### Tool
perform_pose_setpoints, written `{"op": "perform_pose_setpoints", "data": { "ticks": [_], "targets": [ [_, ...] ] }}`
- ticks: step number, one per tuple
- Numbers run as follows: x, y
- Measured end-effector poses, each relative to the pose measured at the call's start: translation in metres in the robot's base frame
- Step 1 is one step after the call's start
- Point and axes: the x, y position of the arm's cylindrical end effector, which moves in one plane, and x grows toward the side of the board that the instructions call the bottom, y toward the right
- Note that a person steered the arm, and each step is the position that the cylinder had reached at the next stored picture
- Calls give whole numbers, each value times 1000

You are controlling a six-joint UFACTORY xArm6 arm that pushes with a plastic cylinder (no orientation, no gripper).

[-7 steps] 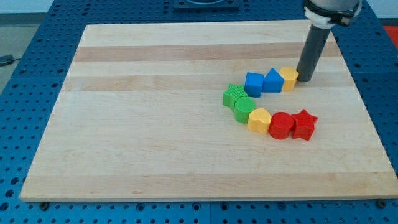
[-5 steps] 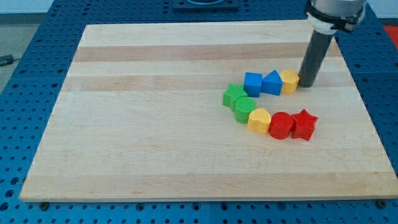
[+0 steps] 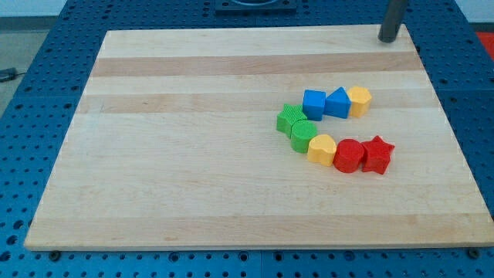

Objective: Slightly push the green star towards the right

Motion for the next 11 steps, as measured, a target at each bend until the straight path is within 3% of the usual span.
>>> {"op": "perform_pose_setpoints", "data": {
  "ticks": [2,3,5,7,10,11],
  "targets": [
    [12,2],
    [49,39],
    [143,43],
    [156,37],
    [183,-57],
    [192,-24]
  ]
}}
